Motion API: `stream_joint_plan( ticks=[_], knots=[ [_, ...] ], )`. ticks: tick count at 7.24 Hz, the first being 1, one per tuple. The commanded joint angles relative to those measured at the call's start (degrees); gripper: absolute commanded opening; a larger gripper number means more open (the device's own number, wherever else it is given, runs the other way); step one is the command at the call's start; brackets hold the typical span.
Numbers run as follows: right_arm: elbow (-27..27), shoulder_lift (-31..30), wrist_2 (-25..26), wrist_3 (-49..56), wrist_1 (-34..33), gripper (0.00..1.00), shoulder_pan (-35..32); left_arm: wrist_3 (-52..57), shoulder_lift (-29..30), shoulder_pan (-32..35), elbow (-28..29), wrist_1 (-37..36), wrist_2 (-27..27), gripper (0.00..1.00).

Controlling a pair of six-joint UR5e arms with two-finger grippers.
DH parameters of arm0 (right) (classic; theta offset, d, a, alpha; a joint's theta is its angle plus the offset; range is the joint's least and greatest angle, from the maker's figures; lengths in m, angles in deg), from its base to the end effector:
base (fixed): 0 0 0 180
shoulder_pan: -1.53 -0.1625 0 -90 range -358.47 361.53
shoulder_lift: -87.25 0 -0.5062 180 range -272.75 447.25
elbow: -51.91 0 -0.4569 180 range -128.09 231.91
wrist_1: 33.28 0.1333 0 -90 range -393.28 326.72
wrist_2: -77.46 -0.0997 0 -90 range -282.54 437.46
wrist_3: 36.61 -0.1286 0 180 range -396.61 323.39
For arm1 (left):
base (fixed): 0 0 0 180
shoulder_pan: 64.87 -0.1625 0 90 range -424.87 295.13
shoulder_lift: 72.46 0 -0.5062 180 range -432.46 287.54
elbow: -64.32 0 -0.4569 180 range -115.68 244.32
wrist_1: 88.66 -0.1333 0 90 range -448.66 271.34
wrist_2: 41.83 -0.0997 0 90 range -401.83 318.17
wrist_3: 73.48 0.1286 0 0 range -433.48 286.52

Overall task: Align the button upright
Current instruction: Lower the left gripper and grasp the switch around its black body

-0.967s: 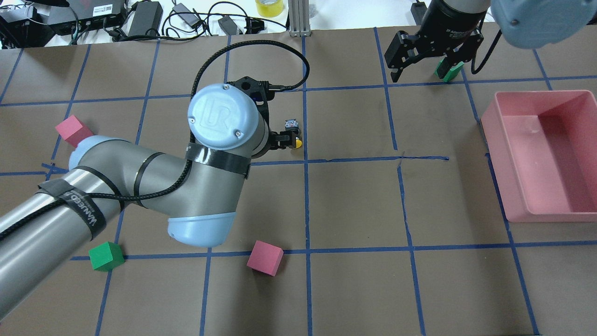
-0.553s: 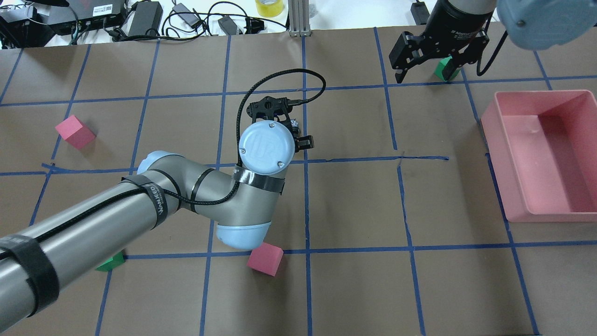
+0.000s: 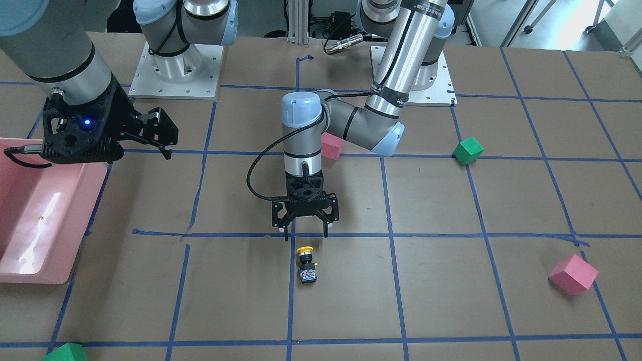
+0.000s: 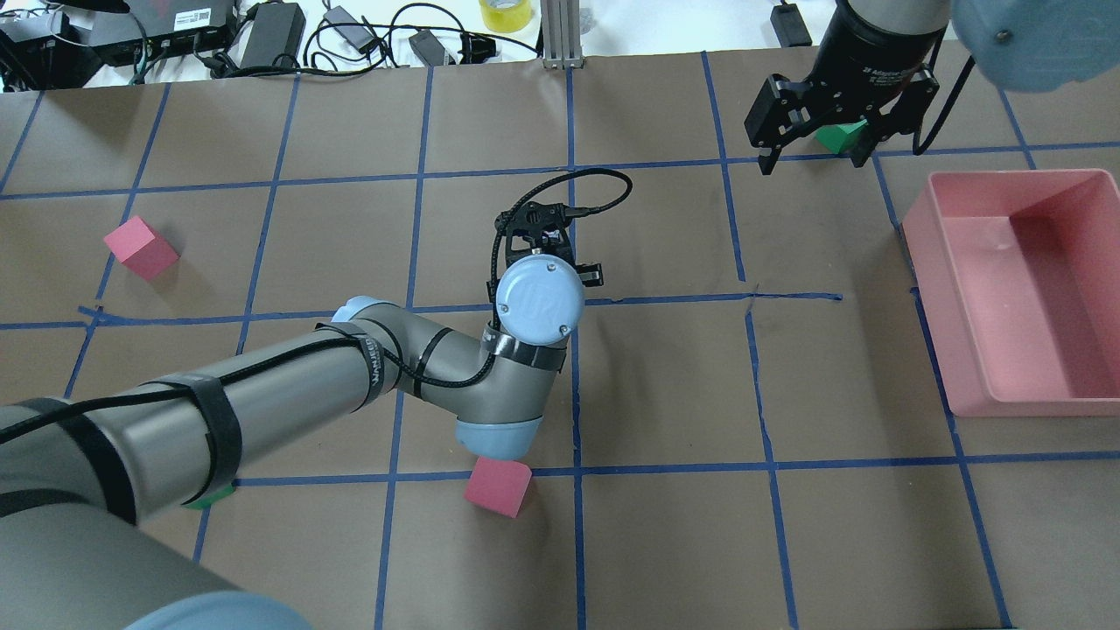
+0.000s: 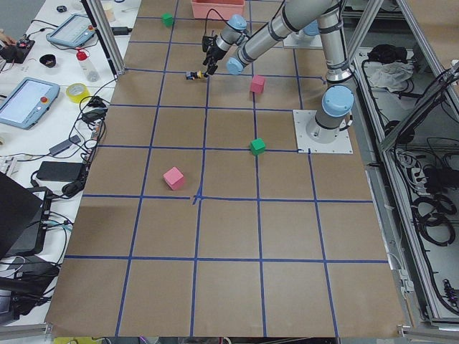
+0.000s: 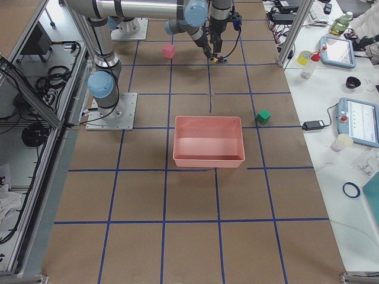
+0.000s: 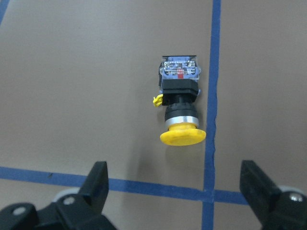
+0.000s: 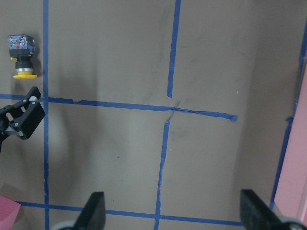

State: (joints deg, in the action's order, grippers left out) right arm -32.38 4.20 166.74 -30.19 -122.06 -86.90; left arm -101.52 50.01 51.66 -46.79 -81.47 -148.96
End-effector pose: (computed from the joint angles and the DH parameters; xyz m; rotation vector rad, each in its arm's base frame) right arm 0.1181 -0.6156 0.5223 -0.1318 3.1226 0.0656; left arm -0.3936 -0.5748 0.1633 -0.1563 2.9783 -0.8964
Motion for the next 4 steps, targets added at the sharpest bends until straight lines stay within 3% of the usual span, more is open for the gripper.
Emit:
stream_joint_plan(
  ticks=[1, 4],
  knots=[
    [0.00, -0.18, 1.16, -0.26, 0.97, 1.00, 0.01, 4.72, 3.20, 0.37, 1.07, -6.80, -1.06, 0.92],
    [-1.31, -0.18, 0.73, -0.35, -0.09, 1.00, 0.01, 5.10, 5.50, 0.37, 3.96, -7.01, -1.15, 0.89]
  ],
)
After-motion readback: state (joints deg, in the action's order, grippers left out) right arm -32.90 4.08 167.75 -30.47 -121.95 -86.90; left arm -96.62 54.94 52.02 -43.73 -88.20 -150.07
